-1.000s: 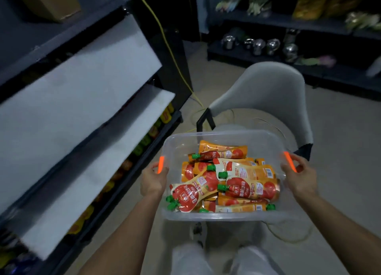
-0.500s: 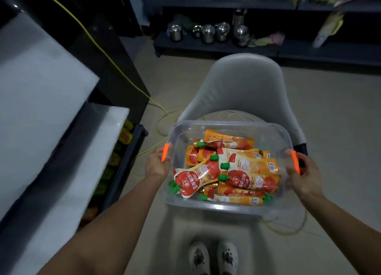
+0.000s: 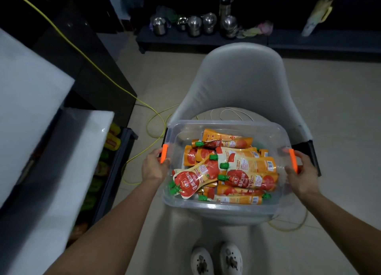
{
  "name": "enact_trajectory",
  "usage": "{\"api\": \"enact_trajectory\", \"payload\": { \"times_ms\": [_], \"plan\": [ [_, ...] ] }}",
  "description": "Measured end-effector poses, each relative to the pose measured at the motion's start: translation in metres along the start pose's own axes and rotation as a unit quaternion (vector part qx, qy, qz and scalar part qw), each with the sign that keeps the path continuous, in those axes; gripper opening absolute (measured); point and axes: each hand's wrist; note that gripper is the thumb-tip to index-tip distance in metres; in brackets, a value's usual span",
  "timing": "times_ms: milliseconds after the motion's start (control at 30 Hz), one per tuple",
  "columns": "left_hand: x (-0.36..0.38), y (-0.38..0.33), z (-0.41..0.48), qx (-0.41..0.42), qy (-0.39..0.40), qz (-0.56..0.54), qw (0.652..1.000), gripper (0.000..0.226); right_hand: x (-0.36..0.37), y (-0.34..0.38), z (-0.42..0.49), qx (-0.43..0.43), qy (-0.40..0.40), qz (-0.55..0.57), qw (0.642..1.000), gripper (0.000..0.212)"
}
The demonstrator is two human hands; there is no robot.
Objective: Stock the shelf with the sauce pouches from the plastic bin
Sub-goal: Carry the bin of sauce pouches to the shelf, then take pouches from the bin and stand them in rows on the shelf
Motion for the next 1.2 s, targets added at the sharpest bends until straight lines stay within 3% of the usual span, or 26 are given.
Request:
{"api": "enact_trajectory", "payload": {
  "times_ms": [100,167,233,300,433,567,633,767,900,967,1067,1200],
  "plan": [
    [-0.003,-0.01,-0.014,0.054,-0.06,0.096,0.992,0.039,-0.003,0.013,-0.009,-0.018,-0.002,-0.075,0.997,0.049],
    [0.003,-0.015,-0.035,0.144,-0.111,0.103,0.978,0.04,-0.004,0.022,-0.021,-0.134,-0.064,-0.181,0.972,0.05],
    [0.021,-0.018,-0.055,0.203,-0.048,0.095,0.973,0.049,0.002,0.027,-0.035,-0.303,-0.081,-0.213,0.925,0.043],
    [0.044,-0.016,-0.064,0.218,0.049,0.147,0.964,0.065,0.017,0.024,-0.039,-0.378,-0.003,-0.223,0.899,0.04],
    [0.07,-0.003,-0.047,0.219,0.14,0.33,0.907,0.094,0.043,0.023,-0.032,-0.316,0.166,-0.299,0.885,0.049],
    [0.072,-0.013,-0.032,0.251,0.166,0.455,0.838,0.091,0.055,0.033,-0.025,-0.322,0.192,-0.332,0.865,0.044],
    [0.07,-0.022,-0.03,0.254,0.168,0.479,0.823,0.089,0.055,0.036,-0.024,-0.331,0.216,-0.35,0.849,0.039],
    [0.066,-0.026,-0.024,0.232,0.193,0.454,0.838,0.087,0.053,0.032,-0.024,-0.353,0.228,-0.342,0.84,0.035],
    [0.05,-0.03,-0.026,0.174,0.256,0.361,0.88,0.08,0.043,0.024,-0.026,-0.336,0.197,-0.233,0.891,0.03],
    [0.037,-0.034,-0.025,0.151,0.264,0.316,0.899,0.074,0.033,0.023,-0.03,-0.285,0.19,-0.129,0.931,0.014],
    [0.015,-0.035,-0.026,0.113,0.227,0.233,0.939,0.061,0.02,0.03,-0.035,-0.212,0.164,-0.005,0.963,0.013],
    [-0.018,-0.033,-0.041,0.086,0.123,0.169,0.974,0.047,0.0,0.069,-0.046,-0.164,0.164,0.138,0.963,0.012]
  ]
}}
Point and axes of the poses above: each hand's wrist, its own z-axis towards the middle knuckle, its own x-axis out of the palm, y = z × x, and after that the axes turned 11 degrees about -y, right-handed
